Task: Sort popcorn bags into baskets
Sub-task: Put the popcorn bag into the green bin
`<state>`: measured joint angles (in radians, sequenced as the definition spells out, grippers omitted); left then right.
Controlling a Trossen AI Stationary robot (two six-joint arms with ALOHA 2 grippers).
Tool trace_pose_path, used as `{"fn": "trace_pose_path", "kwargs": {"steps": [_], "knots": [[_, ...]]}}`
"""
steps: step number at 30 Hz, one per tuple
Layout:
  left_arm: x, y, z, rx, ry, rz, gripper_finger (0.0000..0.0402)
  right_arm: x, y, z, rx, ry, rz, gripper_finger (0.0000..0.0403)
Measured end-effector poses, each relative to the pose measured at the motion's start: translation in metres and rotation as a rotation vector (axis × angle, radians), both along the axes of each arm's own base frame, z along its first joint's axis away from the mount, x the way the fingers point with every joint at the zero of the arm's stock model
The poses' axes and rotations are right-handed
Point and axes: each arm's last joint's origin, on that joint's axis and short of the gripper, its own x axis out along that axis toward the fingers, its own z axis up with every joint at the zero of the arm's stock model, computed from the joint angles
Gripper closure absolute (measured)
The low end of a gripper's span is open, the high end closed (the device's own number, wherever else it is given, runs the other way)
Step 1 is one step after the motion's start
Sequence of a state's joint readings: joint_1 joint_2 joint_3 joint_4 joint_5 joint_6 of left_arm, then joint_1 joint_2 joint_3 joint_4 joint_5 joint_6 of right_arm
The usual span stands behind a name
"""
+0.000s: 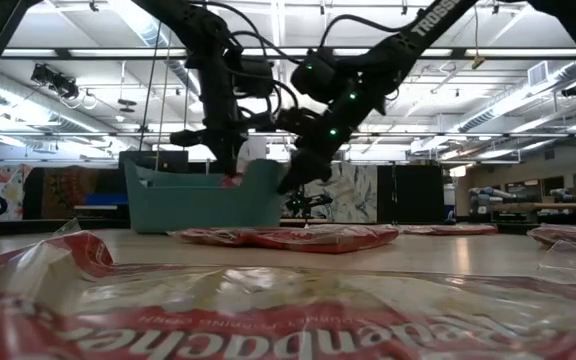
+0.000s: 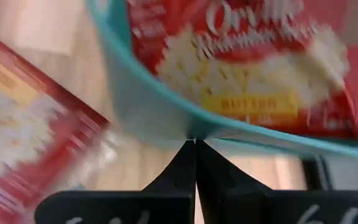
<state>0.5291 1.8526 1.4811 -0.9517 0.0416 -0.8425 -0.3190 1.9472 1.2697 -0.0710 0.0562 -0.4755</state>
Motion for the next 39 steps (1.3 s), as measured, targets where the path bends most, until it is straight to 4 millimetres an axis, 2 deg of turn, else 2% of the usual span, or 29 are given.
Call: {"fn": "trace_pose_path", "kwargs": {"steps": [4, 9, 14, 19, 27, 35, 39], "knots": [[-0.003, -0.003, 0.005, -0.069, -0.042, -0.057, 0.0395, 0.013, 0.009, -0.009, 0.022, -0.054, 0.057, 0.0395], [0.003, -0.004, 0.007, -0.117, -0.123, -0.089, 0.0395, 0.024, 0.014, -0.029, 0.092, -0.104, 0.043, 0.0395], [0.003, -0.004, 0.005, -0.118, -0.108, -0.112, 0.0395, 0.028, 0.013, -0.034, 0.135, -0.152, 0.008, 0.0395], [0.006, -0.002, 0.005, -0.059, -0.122, -0.166, 0.0395, 0.026, 0.014, -0.031, 0.145, -0.141, -0.008, 0.0395], [0.017, -0.01, 0.006, 0.072, -0.156, -0.455, 0.0395, 0.009, 0.02, -0.004, 0.15, -0.044, -0.015, 0.0398], [0.033, -0.028, 0.008, 0.237, -0.176, -0.796, 0.0392, 0.003, 0.013, -0.005, 0.103, 0.012, -0.026, 0.0398], [0.036, -0.035, 0.008, 0.256, -0.179, -0.911, 0.0366, 0.001, 0.008, -0.006, 0.102, 0.023, -0.043, 0.0398]]}}
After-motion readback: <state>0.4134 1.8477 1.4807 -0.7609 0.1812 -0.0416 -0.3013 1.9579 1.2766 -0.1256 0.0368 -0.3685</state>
